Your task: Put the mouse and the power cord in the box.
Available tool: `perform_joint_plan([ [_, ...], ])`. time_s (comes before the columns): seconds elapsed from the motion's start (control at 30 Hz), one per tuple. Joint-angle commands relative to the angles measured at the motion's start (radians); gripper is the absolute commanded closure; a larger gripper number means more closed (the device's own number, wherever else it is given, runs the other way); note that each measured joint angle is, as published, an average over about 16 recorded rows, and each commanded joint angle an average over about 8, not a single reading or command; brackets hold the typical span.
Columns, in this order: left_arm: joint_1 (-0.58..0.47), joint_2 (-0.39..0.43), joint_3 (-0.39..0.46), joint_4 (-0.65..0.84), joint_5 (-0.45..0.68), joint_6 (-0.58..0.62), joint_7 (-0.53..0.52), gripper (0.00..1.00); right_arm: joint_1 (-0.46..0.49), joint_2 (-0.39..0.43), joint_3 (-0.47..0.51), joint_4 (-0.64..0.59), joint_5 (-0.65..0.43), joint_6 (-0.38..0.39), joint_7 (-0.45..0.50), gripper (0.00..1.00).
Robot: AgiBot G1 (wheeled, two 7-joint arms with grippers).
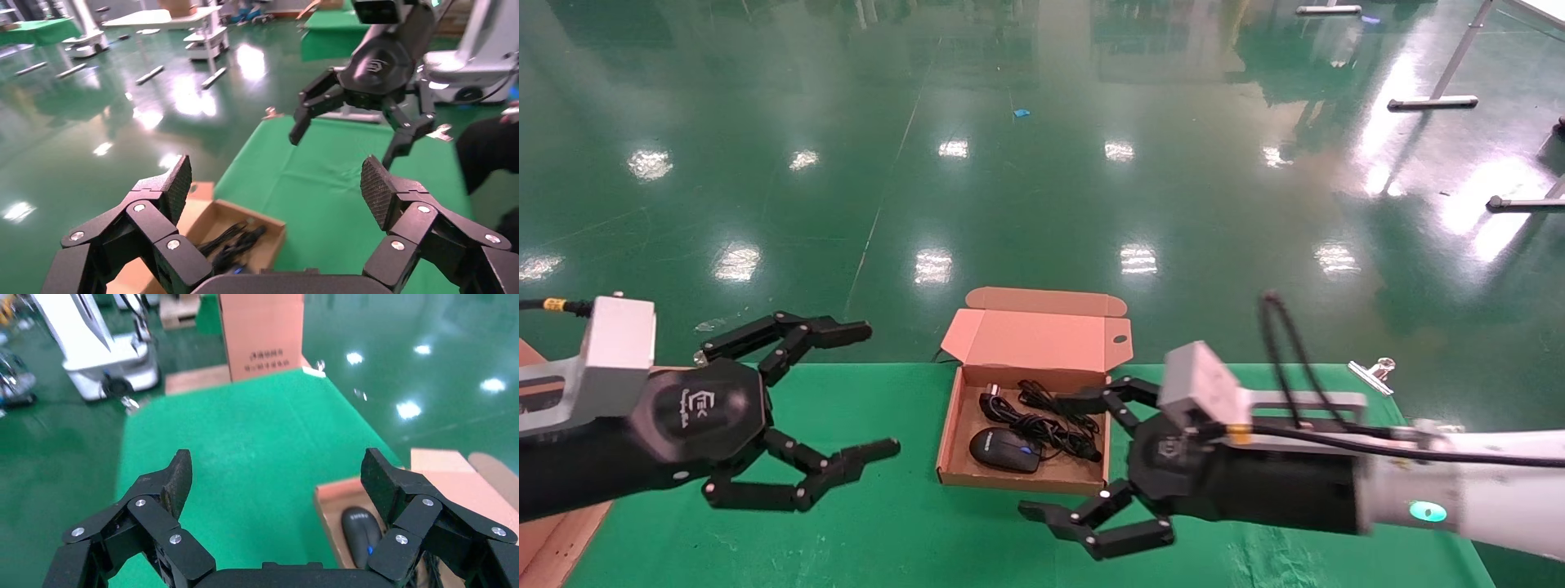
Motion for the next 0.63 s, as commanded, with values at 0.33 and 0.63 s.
perform_joint_plan([
  [0.33,0.056,-0.02,-0.048,-0.162,-0.053,0.048,-0.152,0.0,-0.121,0.139,0.216,0.124,0.127,-0.156,0.04,0.0],
  [0.63,0.092,-0.033,-0.08,-0.268,-0.087,0.079,-0.251,0.0,-0.2,0.23,0.358,0.206,0.21,-0.258,0.067,0.0],
])
